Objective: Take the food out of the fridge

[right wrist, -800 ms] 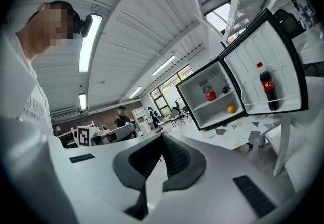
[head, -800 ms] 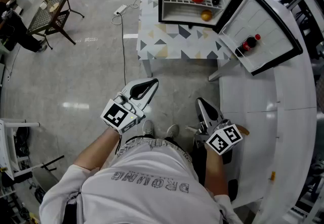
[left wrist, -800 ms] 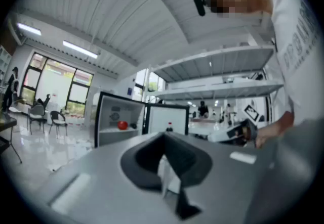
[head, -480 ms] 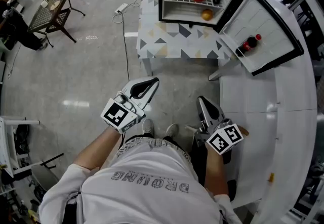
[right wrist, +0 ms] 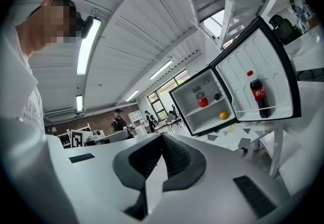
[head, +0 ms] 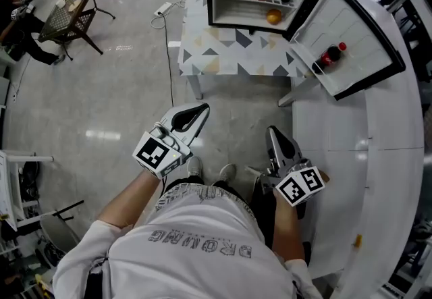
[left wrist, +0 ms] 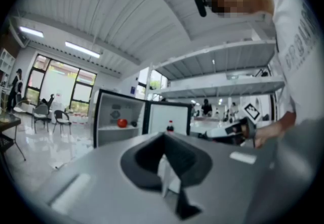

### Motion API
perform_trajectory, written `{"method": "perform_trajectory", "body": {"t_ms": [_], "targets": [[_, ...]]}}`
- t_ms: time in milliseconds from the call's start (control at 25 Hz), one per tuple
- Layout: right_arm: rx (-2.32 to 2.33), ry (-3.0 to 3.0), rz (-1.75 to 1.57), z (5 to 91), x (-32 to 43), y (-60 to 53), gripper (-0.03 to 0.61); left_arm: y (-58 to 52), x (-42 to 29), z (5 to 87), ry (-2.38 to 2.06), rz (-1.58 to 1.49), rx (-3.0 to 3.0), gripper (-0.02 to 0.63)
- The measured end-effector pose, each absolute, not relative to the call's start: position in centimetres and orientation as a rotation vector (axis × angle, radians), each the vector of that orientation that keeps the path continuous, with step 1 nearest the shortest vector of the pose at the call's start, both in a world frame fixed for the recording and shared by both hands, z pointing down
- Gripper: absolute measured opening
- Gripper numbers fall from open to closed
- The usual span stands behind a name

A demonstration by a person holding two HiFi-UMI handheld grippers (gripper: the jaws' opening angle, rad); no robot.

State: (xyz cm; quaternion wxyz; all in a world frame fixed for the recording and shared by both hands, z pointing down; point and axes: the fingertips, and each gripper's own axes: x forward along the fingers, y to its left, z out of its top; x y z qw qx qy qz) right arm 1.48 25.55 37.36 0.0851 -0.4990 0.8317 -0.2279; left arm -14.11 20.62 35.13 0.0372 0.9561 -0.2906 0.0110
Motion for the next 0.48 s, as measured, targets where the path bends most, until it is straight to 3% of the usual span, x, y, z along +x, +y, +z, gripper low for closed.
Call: {"method": "perform_trajectory", "body": {"t_ms": [480], "targets": [[-1.433,2.499,-0.704,38.3,6.4,26.1,0.0,21.8,-9.8,35.2,-0.943,0.029,2.936,0.008]]}}
